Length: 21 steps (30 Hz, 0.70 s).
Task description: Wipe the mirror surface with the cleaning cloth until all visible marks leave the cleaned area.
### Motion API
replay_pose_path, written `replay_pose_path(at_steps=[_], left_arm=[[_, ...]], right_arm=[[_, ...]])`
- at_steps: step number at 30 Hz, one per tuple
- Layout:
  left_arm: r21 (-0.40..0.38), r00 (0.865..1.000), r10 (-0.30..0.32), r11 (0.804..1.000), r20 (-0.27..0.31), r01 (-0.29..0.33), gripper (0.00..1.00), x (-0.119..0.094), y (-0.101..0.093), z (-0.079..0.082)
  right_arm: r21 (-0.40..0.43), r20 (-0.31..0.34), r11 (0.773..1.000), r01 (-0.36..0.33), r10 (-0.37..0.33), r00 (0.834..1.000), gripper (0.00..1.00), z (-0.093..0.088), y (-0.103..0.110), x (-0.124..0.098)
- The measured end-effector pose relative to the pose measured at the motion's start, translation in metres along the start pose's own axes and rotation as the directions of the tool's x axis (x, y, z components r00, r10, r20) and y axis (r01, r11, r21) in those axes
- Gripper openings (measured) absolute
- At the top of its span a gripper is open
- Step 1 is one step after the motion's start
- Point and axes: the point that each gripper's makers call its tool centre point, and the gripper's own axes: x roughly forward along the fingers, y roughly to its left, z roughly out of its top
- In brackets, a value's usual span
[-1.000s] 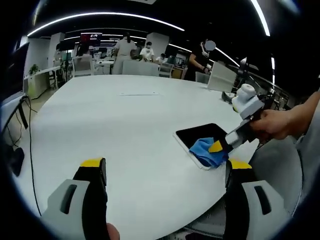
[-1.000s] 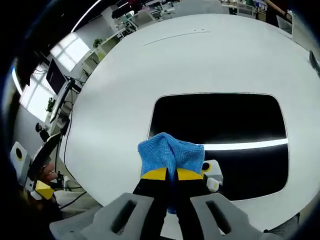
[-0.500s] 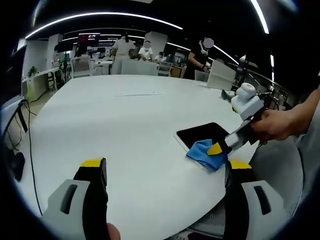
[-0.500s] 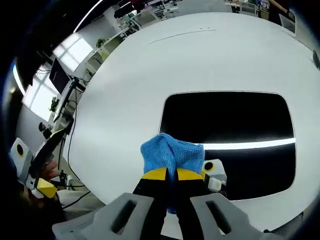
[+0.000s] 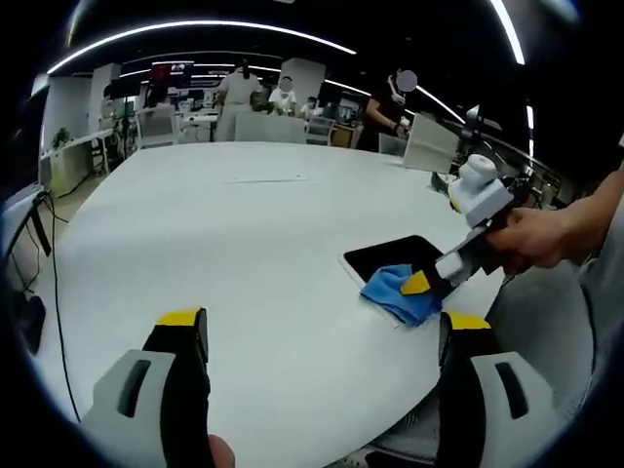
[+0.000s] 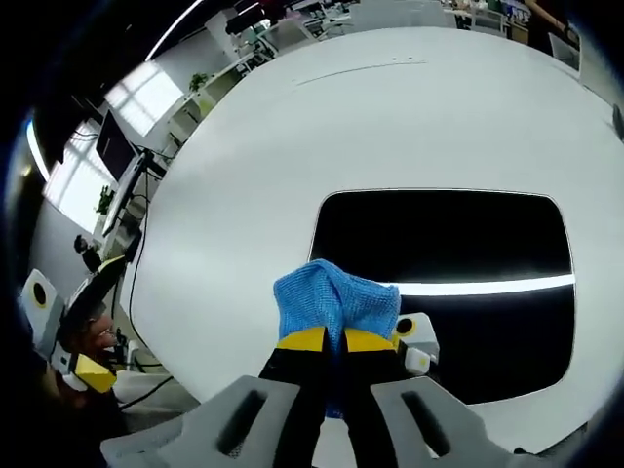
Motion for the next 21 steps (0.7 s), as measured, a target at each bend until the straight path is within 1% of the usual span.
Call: replay_pose_path(at_steps=[3, 8, 15, 17, 21], left_arm=[[-0.002, 1.000, -0.003, 1.000, -0.008, 0.003, 0.98, 0.001, -0.001, -0.004], [-0.002, 1.000, -0.007, 1.000, -0.021, 0.007, 0.98, 0.003, -0.001, -0.008], [-0.003, 1.000, -0.011, 1.000, -0.023, 0.011, 0.98, 0.006, -0.004, -0.009], [-0.005, 1.000, -0.010, 1.000, -0.028, 0.010, 0.99, 0.006, -0.003, -0.010], [-0.006, 1.000, -0.008, 1.000, -0.028, 0.007, 0.99, 0.005, -0.001, -0.011]], right_arm=[[-0.013, 0.002, 1.000, 0.007, -0.006, 1.000, 0.00, 0.008, -0.001, 0.003], [-0.013, 0.007, 1.000, 0.012, -0.012, 1.000, 0.00, 0.020, -0.005, 0.008], [-0.029, 0.016, 0.999, 0.019, -0.019, 1.000, 0.00, 0.037, -0.008, 0.015], [-0.060, 0.019, 0.998, 0.019, -0.018, 1.000, 0.00, 0.043, -0.009, 0.018], [-0.055, 0.019, 0.998, 0.017, -0.016, 1.000, 0.00, 0.054, -0.012, 0.023]])
